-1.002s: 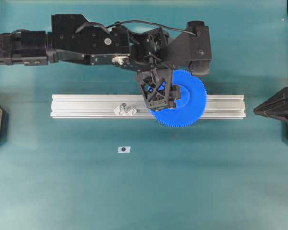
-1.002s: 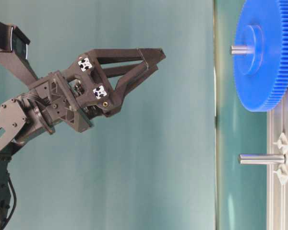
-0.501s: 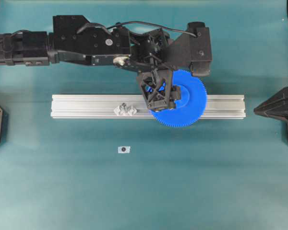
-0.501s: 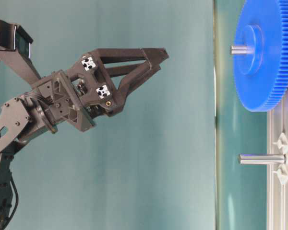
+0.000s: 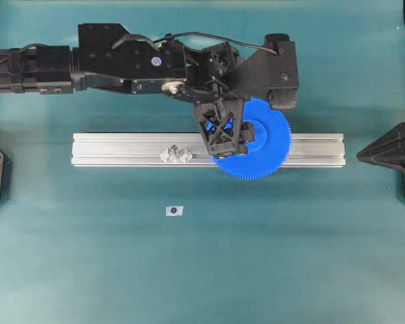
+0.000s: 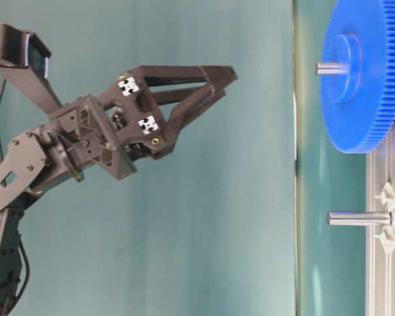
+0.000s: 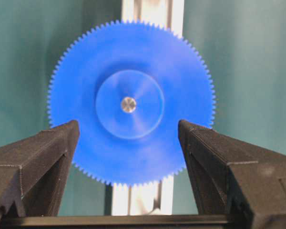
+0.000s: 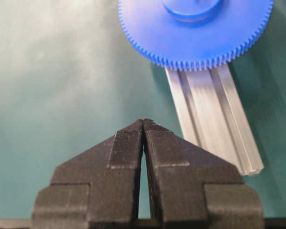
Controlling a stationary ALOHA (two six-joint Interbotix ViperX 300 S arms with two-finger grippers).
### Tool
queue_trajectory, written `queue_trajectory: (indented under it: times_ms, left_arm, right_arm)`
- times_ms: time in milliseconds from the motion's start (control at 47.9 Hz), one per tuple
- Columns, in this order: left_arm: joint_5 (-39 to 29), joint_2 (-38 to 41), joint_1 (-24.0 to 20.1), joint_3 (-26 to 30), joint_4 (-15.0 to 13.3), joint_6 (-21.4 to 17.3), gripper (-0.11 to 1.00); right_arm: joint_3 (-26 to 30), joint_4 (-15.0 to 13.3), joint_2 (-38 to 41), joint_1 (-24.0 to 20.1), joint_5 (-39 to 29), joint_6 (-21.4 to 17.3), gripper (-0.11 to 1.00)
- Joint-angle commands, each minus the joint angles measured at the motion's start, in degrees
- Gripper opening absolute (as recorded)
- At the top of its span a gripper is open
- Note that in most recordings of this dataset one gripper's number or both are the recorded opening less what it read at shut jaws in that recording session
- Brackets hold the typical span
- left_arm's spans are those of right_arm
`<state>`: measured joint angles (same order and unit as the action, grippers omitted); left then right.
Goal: Insert the large gear onto the shaft.
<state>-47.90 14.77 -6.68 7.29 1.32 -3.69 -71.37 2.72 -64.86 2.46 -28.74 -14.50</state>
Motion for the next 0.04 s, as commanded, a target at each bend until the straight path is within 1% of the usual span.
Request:
queue_trajectory:
  times_ms: [0,21]
  left_arm:
    - [0.4,-1.1,0.2,1.3,0.0,-0.1,0.8]
    - [0.4,-1.1,0.2,1.3,0.0,-0.1,0.8]
  right_arm:
    - [0.6,0.1,0.4,0.1,0.4,-0.6,0.08]
    - [0.5,0.1,0.4,0.0,0.5,-0.6,0.08]
